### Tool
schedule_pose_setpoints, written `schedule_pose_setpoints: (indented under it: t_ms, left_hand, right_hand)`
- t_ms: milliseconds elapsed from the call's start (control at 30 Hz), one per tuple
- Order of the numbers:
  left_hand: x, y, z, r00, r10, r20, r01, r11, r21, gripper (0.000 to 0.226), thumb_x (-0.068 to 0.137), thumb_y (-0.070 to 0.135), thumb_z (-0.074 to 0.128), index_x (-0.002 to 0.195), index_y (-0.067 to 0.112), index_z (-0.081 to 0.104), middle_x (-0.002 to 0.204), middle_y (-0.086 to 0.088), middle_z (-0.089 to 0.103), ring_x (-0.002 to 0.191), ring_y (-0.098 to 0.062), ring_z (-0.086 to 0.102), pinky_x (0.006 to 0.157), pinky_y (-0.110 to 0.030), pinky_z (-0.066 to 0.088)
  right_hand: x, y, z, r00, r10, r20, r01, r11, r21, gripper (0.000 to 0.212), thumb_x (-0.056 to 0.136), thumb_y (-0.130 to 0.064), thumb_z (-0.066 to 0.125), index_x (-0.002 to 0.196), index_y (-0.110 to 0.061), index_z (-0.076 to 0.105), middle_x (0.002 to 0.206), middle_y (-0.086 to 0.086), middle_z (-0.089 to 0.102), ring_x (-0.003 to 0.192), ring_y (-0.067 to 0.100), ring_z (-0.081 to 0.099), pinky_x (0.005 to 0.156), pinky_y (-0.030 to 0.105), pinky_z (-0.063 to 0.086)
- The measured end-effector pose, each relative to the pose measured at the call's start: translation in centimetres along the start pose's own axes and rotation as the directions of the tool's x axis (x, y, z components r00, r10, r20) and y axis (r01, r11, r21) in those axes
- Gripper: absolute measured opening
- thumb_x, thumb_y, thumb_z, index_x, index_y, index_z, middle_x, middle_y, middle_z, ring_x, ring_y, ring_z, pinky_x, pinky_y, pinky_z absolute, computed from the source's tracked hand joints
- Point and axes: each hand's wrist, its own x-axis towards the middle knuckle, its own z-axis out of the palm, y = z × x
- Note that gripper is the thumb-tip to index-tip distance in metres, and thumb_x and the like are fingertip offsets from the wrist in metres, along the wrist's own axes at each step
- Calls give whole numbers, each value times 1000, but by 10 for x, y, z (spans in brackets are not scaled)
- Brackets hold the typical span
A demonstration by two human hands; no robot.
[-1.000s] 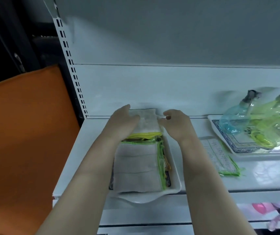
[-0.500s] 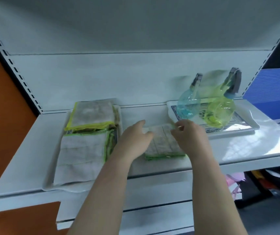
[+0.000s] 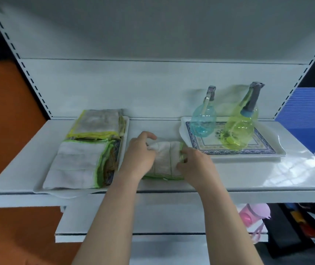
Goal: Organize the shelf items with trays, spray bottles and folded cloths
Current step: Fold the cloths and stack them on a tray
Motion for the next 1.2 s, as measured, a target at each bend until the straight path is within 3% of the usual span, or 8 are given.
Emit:
schedule_pose_setpoints:
  t_ms: [267, 433, 500, 633, 733, 900, 1067, 1200]
  left_hand:
    - [-24, 10, -60, 946, -126, -298, -57, 843, -535, 44, 88, 0, 61, 114, 36, 64, 102, 3, 63, 76, -10, 61, 71, -22, 50]
    - [-33, -4, -98, 963, -174, -204, -48, 638, -769, 53, 91, -4, 63, 133, 29, 59, 93, -2, 77, 96, -13, 73, 79, -28, 60]
    - [-36, -12, -113, 963, -161, -214, -58, 657, -752, 55, 93, -7, 57, 133, 31, 59, 80, 2, 75, 91, -9, 73, 74, -24, 59]
    - [-30, -36, -146, 944, -217, -246, 54, 842, -536, 59, 97, 10, 59, 132, 57, 52, 119, 0, 58, 118, -9, 56, 109, -35, 41]
    - [-19, -57, -166, 948, -224, -226, 109, 895, -432, 57, 97, 16, 57, 132, 61, 49, 124, -4, 60, 106, -19, 62, 101, -33, 46]
    - [-6, -85, -175, 959, -240, -147, 225, 967, -117, 54, 93, 15, 53, 138, 45, 50, 123, -5, 64, 96, -19, 61, 67, -21, 41]
    - [7, -97, -185, 964, -220, -150, 209, 974, -83, 36, 94, 26, 55, 126, 39, 59, 109, 5, 65, 78, -11, 61, 62, -26, 46]
    - [28, -108, -199, 935, -260, -242, 239, 964, -115, 41, 87, 30, 50, 127, 33, 60, 107, 6, 66, 94, -18, 66, 89, -44, 56]
  right_hand:
    - [4, -37, 8, 993, -100, -61, 117, 826, 551, 40, 89, -15, 58, 128, -25, 60, 82, -12, 56, 71, 8, 52, 58, 22, 37]
    - [3, -78, 24, 991, -110, 76, 3, 585, 811, 41, 77, -19, 61, 116, -27, 69, 80, -3, 60, 72, 15, 52, 67, 32, 40]
    - [7, -91, 32, 980, -153, 127, -22, 552, 834, 46, 73, -22, 62, 118, -30, 67, 85, 1, 62, 78, 18, 56, 73, 36, 45]
    - [9, -111, 40, 944, -247, 220, -1, 662, 750, 43, 86, -16, 62, 124, -36, 59, 88, -2, 60, 80, 16, 59, 79, 37, 51]
    - [7, -128, 44, 919, -286, 271, 35, 744, 668, 42, 86, -18, 63, 120, -41, 55, 86, -4, 62, 82, 19, 65, 89, 46, 55]
    - [7, -144, 55, 843, -287, 456, 34, 873, 486, 63, 86, -19, 65, 143, -32, 39, 92, 0, 62, 84, 16, 65, 66, 28, 55]
    - [10, -148, 58, 860, -239, 451, 82, 937, 339, 59, 86, -36, 69, 136, -40, 39, 90, -2, 65, 83, 19, 68, 86, 42, 58]
    - [20, -141, 51, 936, -117, 333, 12, 954, 301, 37, 88, -48, 61, 121, -40, 46, 96, 0, 67, 87, 20, 69, 85, 44, 58]
